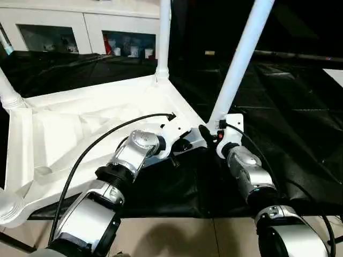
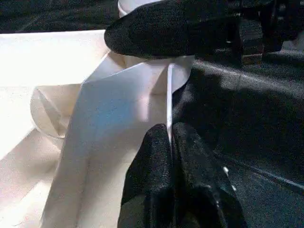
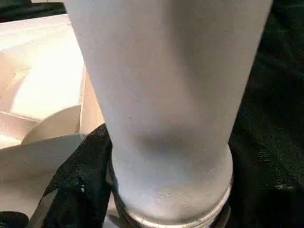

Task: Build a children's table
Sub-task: Rotate leg to tighten

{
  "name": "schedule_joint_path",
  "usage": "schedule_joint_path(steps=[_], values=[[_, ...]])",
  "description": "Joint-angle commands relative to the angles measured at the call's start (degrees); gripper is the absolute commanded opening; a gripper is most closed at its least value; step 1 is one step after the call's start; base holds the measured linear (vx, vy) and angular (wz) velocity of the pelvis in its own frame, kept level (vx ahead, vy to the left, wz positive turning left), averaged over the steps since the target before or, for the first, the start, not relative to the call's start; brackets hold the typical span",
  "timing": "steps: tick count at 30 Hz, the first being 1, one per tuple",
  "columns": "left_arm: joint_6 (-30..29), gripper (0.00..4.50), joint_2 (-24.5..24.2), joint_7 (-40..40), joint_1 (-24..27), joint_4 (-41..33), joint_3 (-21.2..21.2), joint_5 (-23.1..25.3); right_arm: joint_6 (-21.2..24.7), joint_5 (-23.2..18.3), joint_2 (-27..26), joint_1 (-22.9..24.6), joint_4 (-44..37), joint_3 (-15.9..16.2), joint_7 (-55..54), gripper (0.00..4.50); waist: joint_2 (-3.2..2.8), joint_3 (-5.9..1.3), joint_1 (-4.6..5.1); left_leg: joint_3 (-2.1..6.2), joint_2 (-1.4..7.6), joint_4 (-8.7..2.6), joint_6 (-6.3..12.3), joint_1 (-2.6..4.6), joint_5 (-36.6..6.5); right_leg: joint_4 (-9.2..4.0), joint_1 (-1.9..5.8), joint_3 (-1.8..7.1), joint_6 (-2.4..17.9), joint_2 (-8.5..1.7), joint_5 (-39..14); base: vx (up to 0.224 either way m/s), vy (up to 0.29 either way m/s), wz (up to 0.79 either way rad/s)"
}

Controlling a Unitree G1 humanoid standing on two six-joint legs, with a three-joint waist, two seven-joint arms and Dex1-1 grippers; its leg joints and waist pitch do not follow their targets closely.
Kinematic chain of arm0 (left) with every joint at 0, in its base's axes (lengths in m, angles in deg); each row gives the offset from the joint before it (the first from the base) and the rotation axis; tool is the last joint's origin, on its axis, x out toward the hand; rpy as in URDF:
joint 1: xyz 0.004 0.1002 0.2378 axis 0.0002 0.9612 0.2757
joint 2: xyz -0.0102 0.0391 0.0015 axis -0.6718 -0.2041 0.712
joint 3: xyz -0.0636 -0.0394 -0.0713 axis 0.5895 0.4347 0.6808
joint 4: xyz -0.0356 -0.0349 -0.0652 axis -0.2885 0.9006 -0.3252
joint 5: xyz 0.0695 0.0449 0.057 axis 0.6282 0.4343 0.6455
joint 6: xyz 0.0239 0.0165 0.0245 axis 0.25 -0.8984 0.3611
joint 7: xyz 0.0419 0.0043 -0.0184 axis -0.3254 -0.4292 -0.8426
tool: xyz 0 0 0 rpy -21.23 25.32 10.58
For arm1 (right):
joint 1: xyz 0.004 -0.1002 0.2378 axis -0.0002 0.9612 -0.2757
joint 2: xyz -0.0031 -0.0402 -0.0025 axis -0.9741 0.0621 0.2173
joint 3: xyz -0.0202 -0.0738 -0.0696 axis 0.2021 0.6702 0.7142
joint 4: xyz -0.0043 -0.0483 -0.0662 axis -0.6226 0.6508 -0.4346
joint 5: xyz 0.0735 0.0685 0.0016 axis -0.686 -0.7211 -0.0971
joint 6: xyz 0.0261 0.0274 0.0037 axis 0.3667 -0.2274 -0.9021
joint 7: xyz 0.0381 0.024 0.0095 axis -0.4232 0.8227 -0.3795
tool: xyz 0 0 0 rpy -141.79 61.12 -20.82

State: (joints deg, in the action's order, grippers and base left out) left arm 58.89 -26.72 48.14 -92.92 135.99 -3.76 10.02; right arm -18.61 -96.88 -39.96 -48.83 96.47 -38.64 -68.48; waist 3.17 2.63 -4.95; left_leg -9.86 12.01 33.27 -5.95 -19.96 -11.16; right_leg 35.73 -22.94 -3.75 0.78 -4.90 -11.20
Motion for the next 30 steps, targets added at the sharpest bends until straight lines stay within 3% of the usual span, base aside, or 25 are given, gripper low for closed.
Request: schedule_joint_path(steps=[1,7,10,12,14,16,17,21,25,27,28,30], values=[[0.1,0.00,1.6,-0.9,-0.5,2.4,-1.0,1.1,-0.3,1.7,-2.8,-0.2,2.1,3.1,2.7,3.32,-0.45,-3.19,0.18,-0.11,0.94,-4.07,1.28,-0.15,-10.4,-4.92,2.75,2.55,10.5,-3.11,-10.9,0.000,0.000,0.00],[1.7,0.00,-0.3,2.2,0.3,2.3,-1.7,1.1,-2.1,2.8,1.3,0.5,-0.6,5.7,10.3,3.89,-0.09,-3.12,0.14,-0.07,0.98,-4.09,2.20,-0.30,-11.1,-5.09,2.88,2.51,10.3,-3.19,-12.6,0.000,0.000,0.00],[3.4,0.00,-2.0,6.6,1.2,0.9,-2.2,0.5,-1.5,2.1,4.5,1.7,-3.9,6.8,17.7,3.89,0.00,-3.36,0.08,-0.15,0.96,-3.73,3.79,-0.58,-7.9,-4.53,3.26,2.54,11.2,-3.14,-7.3,0.000,0.000,0.00],[4.7,0.00,-2.7,8.2,1.5,0.5,-2.5,0.5,-1.8,2.3,5.8,2.2,-4.8,7.2,20.1,3.89,-0.03,-3.56,0.09,-0.22,0.95,-3.42,5.23,-0.58,-4.6,-3.84,3.39,2.50,13.0,-3.03,-1.5,0.000,0.000,0.00],[6.6,0.00,-4.9,13.8,2.8,-1.5,-3.2,-0.3,-1.3,2.3,9.7,3.7,-8.1,8.6,27.1,3.89,-0.42,-3.53,-0.05,-0.21,0.96,-3.38,5.82,-0.40,-4.3,-3.69,3.48,2.43,14.1,-2.92,0.6,0.000,0.000,0.00],[7.8,0.00,-6.5,17.7,3.8,-3.2,-3.8,-1.0,-0.4,2.1,12.6,4.9,-10.7,9.8,32.4,3.89,-0.06,-3.50,0.02,-0.33,1.00,-3.25,7.10,-0.51,-4.7,-3.57,3.64,2.50,14.8,-2.92,2.2,0.000,0.000,0.00],[8.3,0.00,-7.9,19.6,4.4,-4.2,-4.3,-0.9,0.7,1.6,14.8,5.6,-12.2,10.5,36.0,3.89,-0.30,-3.51,0.05,-0.36,1.01,-3.28,7.27,-0.42,-4.9,-3.60,3.53,2.48,15.0,-2.96,1.9,0.000,0.000,0.00],[8.8,0.00,-9.8,22.2,5.2,-5.2,-4.7,-0.7,2.3,0.2,16.6,5.9,-13.0,10.4,39.7,3.89,-0.60,-3.32,0.05,-0.35,1.47,-3.59,5.90,0.20,-7.8,-3.94,3.10,2.55,15.8,-3.03,-1.8,0.000,0.000,0.00],[9.0,0.00,-11.0,24.2,5.9,-6.5,-4.9,-0.8,3.9,-0.9,16.9,5.8,-14.0,10.1,42.0,3.89,-0.61,-3.38,-0.01,-0.41,1.45,-3.60,5.09,0.10,-7.4,-3.62,3.24,2.49,16.4,-2.88,0.0,0.000,0.000,0.00],[8.6,0.00,-11.3,24.6,6.2,-7.3,-4.7,-1.1,5.1,-1.2,17.4,6.1,-15.0,10.7,43.6,3.89,-0.31,-3.41,-0.02,-0.42,1.38,-3.53,5.46,0.00,-6.8,-3.57,3.38,2.46,16.1,-2.99,0.5,0.000,0.000,0.00],[8.5,0.00,-11.3,24.6,6.2,-7.3,-4.7,-1.2,5.2,-1.2,17.4,6.1,-15.1,10.8,43.8,3.64,-0.32,-3.43,-0.03,-0.39,1.39,-3.51,5.48,-0.06,-6.5,-3.51,3.42,2.46,16.0,-3.02,0.5,0.000,0.000,0.00],[8.5,0.00,-11.3,24.6,6.2,-7.3,-4.5,-1.2,5.5,-1.0,17.3,6.0,-15.2,11.0,44.3,3.64,-0.25,-3.44,-0.10,-0.42,1.32,-3.45,5.61,-0.06,-6.0,-3.56,3.41,2.45,15.8,-3.06,0.1,0.000,0.000,0.00]])
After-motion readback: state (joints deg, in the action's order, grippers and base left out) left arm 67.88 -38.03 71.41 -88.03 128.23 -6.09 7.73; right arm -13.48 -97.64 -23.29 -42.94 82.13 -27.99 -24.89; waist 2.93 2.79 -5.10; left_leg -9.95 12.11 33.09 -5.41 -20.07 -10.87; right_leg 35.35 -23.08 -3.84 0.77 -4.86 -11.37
